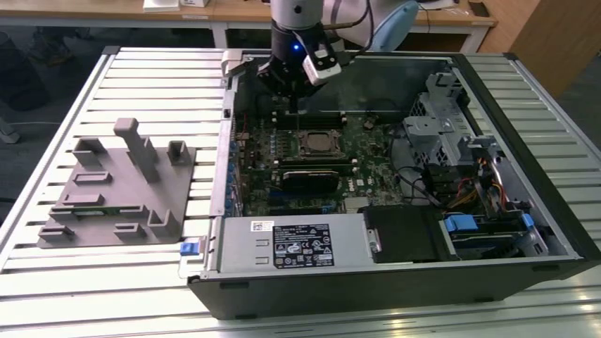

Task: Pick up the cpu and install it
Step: 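Install the first cpu locking lever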

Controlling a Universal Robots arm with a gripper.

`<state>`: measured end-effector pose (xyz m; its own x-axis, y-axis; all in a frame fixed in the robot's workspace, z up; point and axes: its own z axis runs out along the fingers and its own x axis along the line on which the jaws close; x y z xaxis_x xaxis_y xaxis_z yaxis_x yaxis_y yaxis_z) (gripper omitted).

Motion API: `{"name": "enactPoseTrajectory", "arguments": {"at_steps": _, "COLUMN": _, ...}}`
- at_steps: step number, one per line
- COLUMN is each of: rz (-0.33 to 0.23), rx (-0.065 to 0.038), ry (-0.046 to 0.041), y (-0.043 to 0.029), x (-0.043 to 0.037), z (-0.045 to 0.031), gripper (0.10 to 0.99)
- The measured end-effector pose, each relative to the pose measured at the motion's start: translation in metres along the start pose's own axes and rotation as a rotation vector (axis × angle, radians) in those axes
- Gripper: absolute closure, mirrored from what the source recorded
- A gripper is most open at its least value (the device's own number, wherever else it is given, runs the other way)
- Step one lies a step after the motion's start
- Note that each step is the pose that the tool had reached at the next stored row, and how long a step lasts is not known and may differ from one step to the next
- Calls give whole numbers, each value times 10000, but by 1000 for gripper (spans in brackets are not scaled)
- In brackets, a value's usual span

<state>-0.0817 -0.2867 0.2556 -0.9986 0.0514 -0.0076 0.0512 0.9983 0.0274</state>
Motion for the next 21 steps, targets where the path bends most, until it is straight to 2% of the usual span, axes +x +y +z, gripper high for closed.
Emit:
{"name": "enactPoseTrajectory", "arguments": {"at_steps": 5, "rz": -1, "rx": 0, "ry": 1, "y": 10, "x": -193, "z": 4, "gripper": 980}}
{"name": "enactPoseTrajectory", "arguments": {"at_steps": 8, "rz": 0, "rx": -40, "ry": 3, "y": 10, "x": -205, "z": 5, "gripper": 980}}
{"name": "enactPoseTrajectory", "arguments": {"at_steps": 9, "rz": 0, "rx": -88, "ry": 5, "y": 8, "x": -206, "z": 5, "gripper": 980}}
{"name": "enactPoseTrajectory", "arguments": {"at_steps": 10, "rz": 1, "rx": -184, "ry": 11, "y": 6, "x": -206, "z": 6, "gripper": 980}}
{"name": "enactPoseTrajectory", "arguments": {"at_steps": 12, "rz": 4, "rx": -454, "ry": 25, "y": 1, "x": -206, "z": 10, "gripper": 980}}
{"name": "enactPoseTrajectory", "arguments": {"at_steps": 14, "rz": 5, "rx": -600, "ry": 32, "y": -12, "x": -207, "z": 21, "gripper": 980}}
{"name": "enactPoseTrajectory", "arguments": {"at_steps": 18, "rz": 2, "rx": -690, "ry": -5, "y": -64, "x": -209, "z": 47, "gripper": 980}}
{"name": "enactPoseTrajectory", "arguments": {"at_steps": 21, "rz": 1, "rx": -708, "ry": -11, "y": -92, "x": -210, "z": 59, "gripper": 980}}
